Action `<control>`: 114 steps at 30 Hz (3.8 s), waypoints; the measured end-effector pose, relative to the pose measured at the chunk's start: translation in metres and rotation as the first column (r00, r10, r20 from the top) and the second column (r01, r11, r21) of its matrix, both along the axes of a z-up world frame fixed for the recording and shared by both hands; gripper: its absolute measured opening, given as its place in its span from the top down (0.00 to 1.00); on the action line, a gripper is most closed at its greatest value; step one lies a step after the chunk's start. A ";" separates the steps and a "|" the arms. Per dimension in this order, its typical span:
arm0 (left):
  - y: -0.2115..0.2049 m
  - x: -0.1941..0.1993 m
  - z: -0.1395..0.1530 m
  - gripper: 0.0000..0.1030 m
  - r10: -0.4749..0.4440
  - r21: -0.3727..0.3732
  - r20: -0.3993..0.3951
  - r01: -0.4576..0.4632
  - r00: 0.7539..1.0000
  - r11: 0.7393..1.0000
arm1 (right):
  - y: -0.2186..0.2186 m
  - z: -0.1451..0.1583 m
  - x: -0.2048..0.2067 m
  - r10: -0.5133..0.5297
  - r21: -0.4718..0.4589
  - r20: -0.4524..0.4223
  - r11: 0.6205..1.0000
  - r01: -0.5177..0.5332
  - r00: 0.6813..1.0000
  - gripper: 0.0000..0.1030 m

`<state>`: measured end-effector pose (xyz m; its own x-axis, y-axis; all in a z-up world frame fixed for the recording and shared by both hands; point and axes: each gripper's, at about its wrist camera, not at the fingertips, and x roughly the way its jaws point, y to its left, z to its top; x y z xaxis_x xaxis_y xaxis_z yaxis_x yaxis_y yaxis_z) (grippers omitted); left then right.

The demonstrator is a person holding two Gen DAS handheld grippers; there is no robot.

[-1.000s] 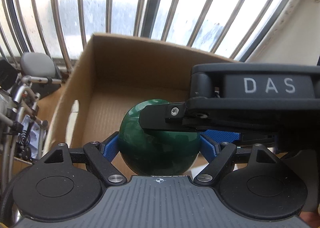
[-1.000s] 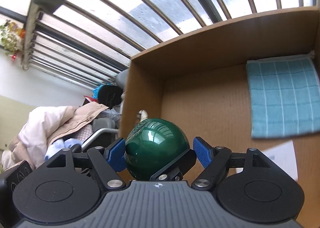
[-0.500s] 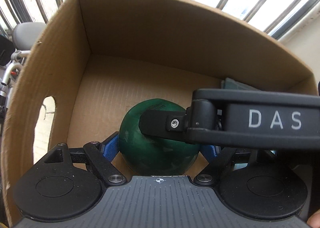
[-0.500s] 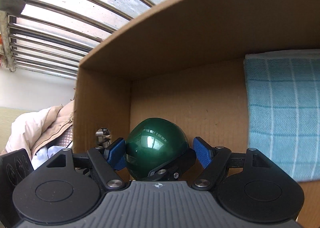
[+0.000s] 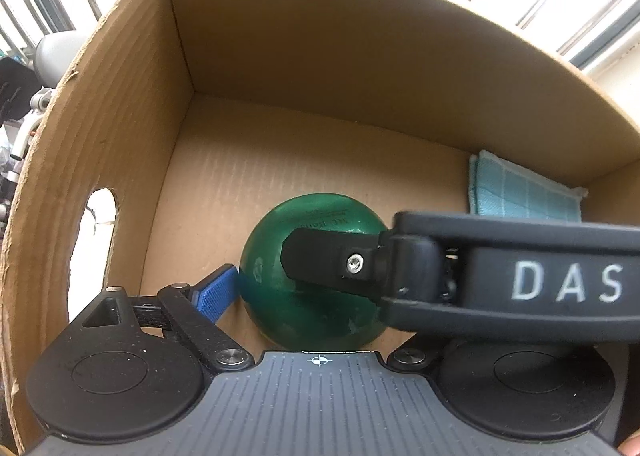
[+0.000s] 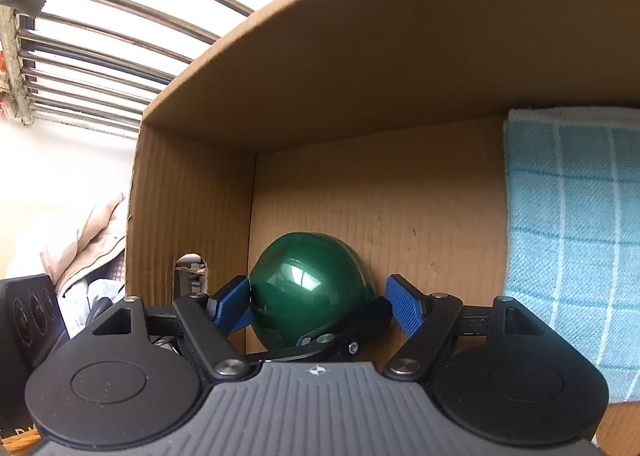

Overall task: Organize objects
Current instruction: 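Lower the green ball into the cardboard box and open both grippers, then withdraw both grippers from the box and move to the pink-and-white tube, then close the right gripper on the pink-and-white tube while the left gripper grips it too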

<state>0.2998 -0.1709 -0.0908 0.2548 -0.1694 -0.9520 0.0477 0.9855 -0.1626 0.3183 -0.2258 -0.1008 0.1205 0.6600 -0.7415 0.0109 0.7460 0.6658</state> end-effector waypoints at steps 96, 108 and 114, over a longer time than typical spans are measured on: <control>0.183 -0.220 0.007 0.34 0.081 -0.166 0.068 -0.069 0.994 0.984 | 0.100 -0.002 -0.220 0.022 -0.001 -0.007 1.000 -0.022 1.000 0.28; 0.175 -0.220 0.007 0.35 0.050 -0.158 0.082 -0.036 0.995 0.987 | 0.101 -0.010 -0.222 0.031 0.046 -0.022 0.998 -0.030 0.999 0.48; 0.175 -0.224 0.007 0.35 0.024 -0.152 0.091 -0.010 0.996 0.988 | 0.105 -0.011 -0.222 0.052 0.061 -0.031 0.997 -0.050 0.998 0.48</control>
<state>0.0755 0.0036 -0.0838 0.3449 -0.3042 -0.8880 0.0529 0.9508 -0.3052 0.0967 -0.1205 -0.1117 0.0615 0.7084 -0.7031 -0.0035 0.7046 0.7096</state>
